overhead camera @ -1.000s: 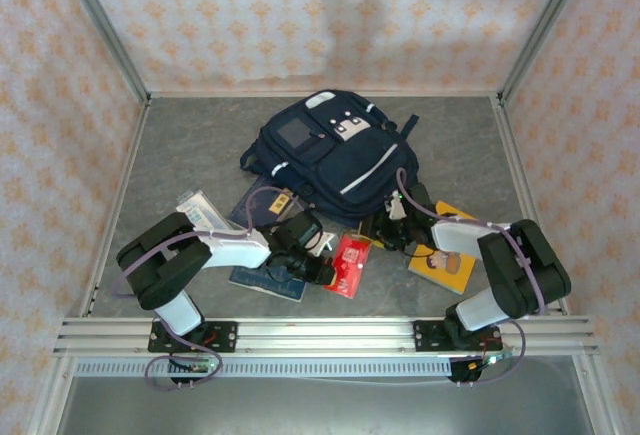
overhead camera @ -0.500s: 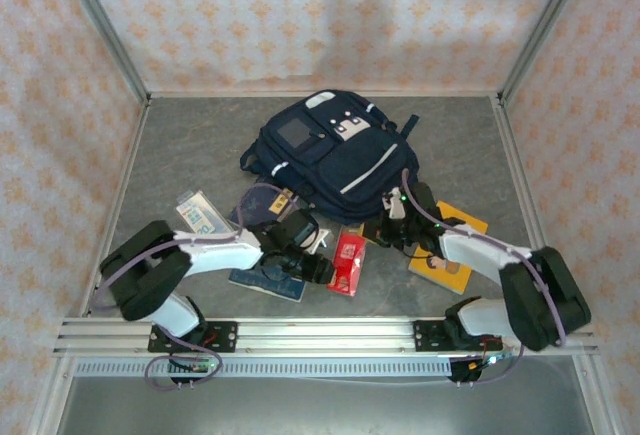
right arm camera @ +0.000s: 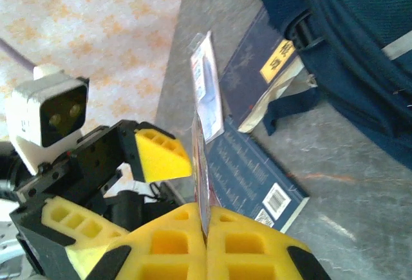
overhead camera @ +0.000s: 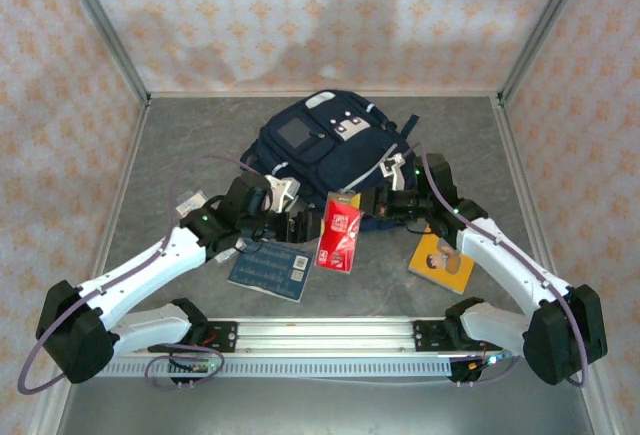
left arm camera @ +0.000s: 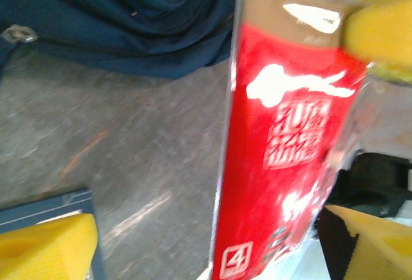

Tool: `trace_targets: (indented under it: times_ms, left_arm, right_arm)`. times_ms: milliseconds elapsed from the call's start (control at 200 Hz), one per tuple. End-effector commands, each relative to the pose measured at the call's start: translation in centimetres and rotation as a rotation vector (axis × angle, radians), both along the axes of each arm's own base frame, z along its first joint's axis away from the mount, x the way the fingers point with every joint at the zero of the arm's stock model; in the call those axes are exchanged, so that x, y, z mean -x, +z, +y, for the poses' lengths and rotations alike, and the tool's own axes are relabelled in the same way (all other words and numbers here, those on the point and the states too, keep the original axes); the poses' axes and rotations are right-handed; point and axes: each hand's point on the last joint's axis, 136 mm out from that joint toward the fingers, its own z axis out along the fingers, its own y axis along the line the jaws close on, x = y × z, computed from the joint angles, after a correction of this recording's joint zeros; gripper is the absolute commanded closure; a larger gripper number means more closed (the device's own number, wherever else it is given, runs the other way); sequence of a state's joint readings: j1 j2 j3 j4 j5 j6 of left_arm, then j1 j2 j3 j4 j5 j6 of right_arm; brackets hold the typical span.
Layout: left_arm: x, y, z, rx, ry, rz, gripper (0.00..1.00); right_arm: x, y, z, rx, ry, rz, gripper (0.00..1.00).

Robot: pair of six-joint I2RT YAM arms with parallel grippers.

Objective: Pack the student bag
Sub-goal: Rotate the loose stationery.

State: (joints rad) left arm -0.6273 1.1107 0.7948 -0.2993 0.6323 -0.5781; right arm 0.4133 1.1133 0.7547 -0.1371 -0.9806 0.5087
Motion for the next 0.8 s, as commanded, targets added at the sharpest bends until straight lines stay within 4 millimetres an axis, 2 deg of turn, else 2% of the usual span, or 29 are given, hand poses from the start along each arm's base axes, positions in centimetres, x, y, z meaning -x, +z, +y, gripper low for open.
trace_targets:
  times_ms: [0, 175, 325, 515, 625, 691, 741, 796]
  left_arm:
    - [0.6, 3.2, -2.5, 0.181, -0.093, -0.002, 0.15]
    - [0.5, 5.2, -4.1, 0.300, -0.143, -0.010, 0.27]
    - [0.3, 6.4, -4.9, 0.375, -0.161, 0.000, 0.43]
    - [0.4, 7.4, -4.9, 0.419, -0.163, -0.018, 0.74]
    - [0.0, 7.1, -5.0, 0.422, -0.141, -0.004, 1.00]
    - [-0.3, 6.7, -4.9, 0.418, -0.120, -0.001, 1.00]
    - [-0.5, 6.7, -4.9, 0.421, -0.109, -0.003, 1.00]
    - [-0.8, 7.1, -5.0, 0.434, -0.100, -0.008, 1.00]
  right_arm:
    - [0.9, 4.3, 0.9, -0.117, 0.082, -0.079, 0.99]
    - [1.5, 6.0, 1.5, -0.203, 0.124, -0.080, 0.98]
    - [1.9, 6.3, 1.4, -0.212, 0.134, -0.087, 0.98]
    - [1.7, 6.1, 1.1, -0.190, 0.109, -0.095, 0.96]
    - [1.3, 5.9, 1.0, -0.185, 0.085, -0.099, 0.93]
    - [1.1, 6.0, 1.0, -0.193, 0.069, -0.099, 0.91]
    - [0.9, 6.0, 0.9, -0.199, 0.050, -0.103, 0.84]
    - [0.7, 5.8, 0.6, -0.195, 0.015, -0.103, 0.60]
